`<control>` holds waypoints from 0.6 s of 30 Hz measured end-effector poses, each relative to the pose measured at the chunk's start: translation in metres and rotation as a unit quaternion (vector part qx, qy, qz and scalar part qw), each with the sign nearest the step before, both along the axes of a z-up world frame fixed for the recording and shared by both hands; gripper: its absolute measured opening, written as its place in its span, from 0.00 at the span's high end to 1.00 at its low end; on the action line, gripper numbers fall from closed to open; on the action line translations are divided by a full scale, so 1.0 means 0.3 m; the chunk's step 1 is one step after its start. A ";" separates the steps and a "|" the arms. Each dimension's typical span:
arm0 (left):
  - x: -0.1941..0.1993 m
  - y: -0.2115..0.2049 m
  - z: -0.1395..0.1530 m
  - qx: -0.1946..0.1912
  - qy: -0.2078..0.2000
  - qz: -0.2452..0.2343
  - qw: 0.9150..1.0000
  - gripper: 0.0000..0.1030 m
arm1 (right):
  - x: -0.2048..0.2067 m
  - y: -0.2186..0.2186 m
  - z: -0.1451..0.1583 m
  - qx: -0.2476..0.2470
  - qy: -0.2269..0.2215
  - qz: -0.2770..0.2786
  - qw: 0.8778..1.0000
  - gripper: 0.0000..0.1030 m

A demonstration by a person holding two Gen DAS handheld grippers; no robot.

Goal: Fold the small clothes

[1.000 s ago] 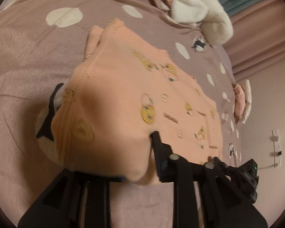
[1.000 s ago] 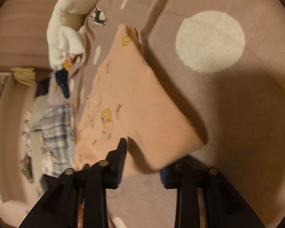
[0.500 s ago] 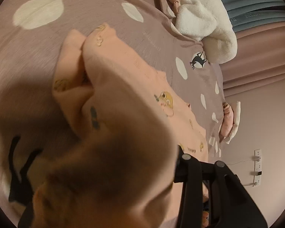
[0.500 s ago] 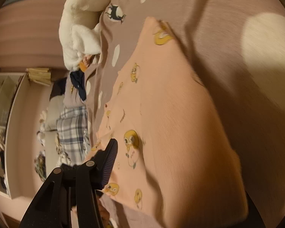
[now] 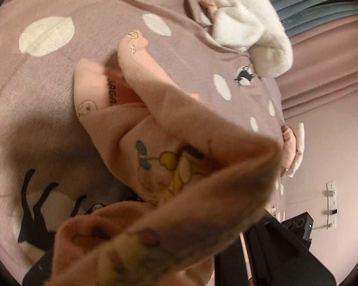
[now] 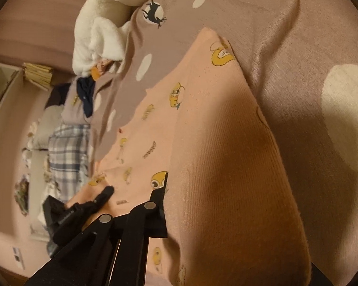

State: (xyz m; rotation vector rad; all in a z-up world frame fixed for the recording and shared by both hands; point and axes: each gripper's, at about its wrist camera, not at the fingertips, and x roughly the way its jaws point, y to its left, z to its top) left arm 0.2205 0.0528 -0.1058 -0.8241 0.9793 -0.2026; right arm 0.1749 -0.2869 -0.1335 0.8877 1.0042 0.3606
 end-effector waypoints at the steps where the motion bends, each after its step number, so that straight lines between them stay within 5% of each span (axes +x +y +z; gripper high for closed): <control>1: -0.011 -0.003 0.012 -0.001 -0.001 -0.002 1.000 0.86 | -0.005 -0.002 0.006 0.007 -0.001 -0.001 1.000 0.89; 11: -0.179 -0.028 0.046 0.009 0.011 -0.033 0.999 0.86 | -0.191 -0.015 0.078 -0.002 -0.013 0.008 1.000 0.89; 18: -0.326 -0.046 0.001 0.053 0.045 -0.051 0.996 0.82 | -0.296 0.029 0.042 -0.086 0.024 0.013 0.996 0.89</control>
